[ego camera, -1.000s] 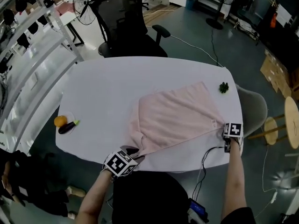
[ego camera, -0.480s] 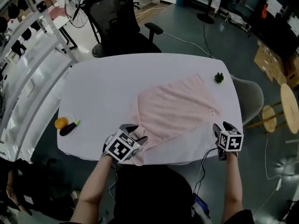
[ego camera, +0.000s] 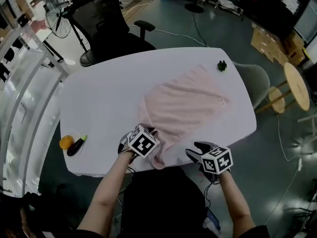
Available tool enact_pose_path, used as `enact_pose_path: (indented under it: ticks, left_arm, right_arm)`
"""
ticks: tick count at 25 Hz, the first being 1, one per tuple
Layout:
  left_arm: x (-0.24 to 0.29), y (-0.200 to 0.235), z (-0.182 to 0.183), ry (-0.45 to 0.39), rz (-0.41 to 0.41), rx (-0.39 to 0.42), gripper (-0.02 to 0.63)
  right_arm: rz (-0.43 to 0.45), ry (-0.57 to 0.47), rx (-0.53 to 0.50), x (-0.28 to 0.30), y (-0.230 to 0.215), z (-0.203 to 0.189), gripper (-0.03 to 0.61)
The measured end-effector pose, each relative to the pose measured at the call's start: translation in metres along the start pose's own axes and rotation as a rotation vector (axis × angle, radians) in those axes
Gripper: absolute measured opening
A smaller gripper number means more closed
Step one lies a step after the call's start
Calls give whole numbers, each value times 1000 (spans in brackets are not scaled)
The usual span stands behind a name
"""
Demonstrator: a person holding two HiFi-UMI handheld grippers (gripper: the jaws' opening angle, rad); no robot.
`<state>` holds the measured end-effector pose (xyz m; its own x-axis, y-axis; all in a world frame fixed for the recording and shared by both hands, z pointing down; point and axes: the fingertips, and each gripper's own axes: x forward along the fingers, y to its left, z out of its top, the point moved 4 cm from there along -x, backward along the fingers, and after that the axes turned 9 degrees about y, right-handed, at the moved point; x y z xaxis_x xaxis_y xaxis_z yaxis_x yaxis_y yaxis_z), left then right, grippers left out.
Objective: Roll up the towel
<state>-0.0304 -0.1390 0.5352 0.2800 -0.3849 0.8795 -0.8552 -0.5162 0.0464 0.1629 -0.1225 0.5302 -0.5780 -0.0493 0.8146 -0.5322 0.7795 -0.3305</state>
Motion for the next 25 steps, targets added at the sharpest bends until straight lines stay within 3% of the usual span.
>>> enact_pose_path:
  ticks: [4,10,13,16,20,25]
  left_arm:
    - [-19,11,-9,-73,-7,-24,48]
    - [-56,33,-30,-179,19,-43,41]
    - [-80,51,-43,-227,53,-72,41]
    - [-101,76,-63,-269,117,-112,40]
    - [-118,114,-93,-318,158,-245,40]
    - [-114,154,-123,-372,132,-526,41]
  right_arm:
    - [68,33,-6,32,57,-5,221]
    - [34,69,99,84,96,-21,182]
    - [-61,27,171,91,100,-22,19]
    - [-66,-18,218,83,118,-12,18]
    - [-13,-100,350,79,143,-3,18]
    - [3,-163,486,92,167,2,18]
